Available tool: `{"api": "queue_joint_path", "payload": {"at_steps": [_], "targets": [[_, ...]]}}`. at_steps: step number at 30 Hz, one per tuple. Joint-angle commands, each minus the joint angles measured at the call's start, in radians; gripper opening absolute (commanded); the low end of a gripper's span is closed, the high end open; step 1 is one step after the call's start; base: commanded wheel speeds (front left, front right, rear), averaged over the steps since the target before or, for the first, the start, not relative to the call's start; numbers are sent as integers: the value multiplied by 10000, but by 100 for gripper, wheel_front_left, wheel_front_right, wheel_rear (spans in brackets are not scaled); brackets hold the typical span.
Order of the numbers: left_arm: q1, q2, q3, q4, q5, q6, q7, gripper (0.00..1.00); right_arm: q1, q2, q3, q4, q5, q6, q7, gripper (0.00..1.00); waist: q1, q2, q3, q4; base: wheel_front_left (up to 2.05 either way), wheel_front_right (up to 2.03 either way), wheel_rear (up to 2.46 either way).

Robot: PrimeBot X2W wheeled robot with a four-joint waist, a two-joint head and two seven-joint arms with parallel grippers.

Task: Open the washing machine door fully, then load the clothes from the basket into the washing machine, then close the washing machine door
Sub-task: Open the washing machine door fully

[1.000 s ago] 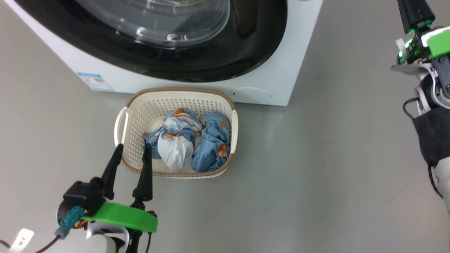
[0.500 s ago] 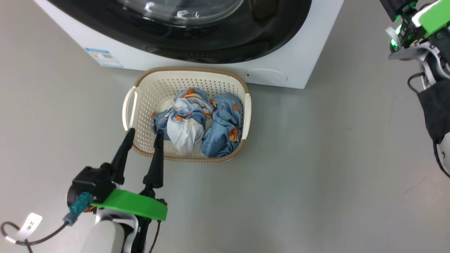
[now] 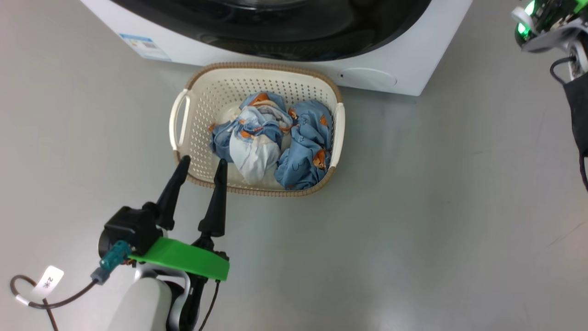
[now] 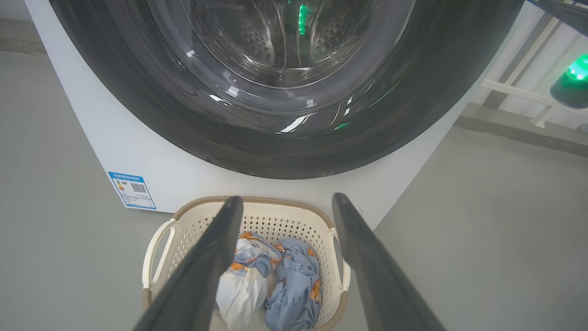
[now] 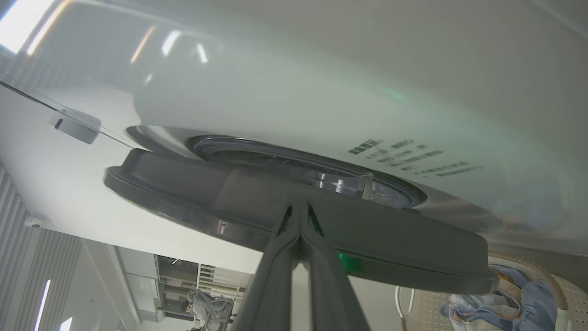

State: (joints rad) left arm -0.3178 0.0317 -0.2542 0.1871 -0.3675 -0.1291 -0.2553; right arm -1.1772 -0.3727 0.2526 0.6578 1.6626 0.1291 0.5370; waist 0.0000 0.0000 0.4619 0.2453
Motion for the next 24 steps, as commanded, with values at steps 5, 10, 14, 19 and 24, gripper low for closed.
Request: {"api": "queue_joint_path", "payload": {"at_steps": [5, 10, 14, 19, 24], "targets": [[-347, 185, 172, -255, -158, -16, -65, 100, -513, 152, 36, -36, -323, 16, 199, 0, 0, 0, 355, 216, 0, 0, 0], [-477, 185, 93, -330, -268, -16, -65, 100, -819, 212, 87, 93, -487, 16, 307, 0, 0, 0, 595, 307, 0, 0, 0], [-587, 185, 50, -365, -341, -2, -65, 100, -1015, 272, 135, 107, -591, 16, 389, 0, 0, 0, 753, 370, 0, 0, 0], [-662, 185, 27, -340, -420, 28, -65, 100, -1020, 401, 234, 58, -627, 16, 649, 0, 0, 0, 766, 402, 0, 0, 0], [-611, 185, 55, -278, -419, 32, -65, 100, -658, 516, 309, -141, -660, 16, 735, 0, 0, 0, 549, 344, 0, 0, 0]]}}
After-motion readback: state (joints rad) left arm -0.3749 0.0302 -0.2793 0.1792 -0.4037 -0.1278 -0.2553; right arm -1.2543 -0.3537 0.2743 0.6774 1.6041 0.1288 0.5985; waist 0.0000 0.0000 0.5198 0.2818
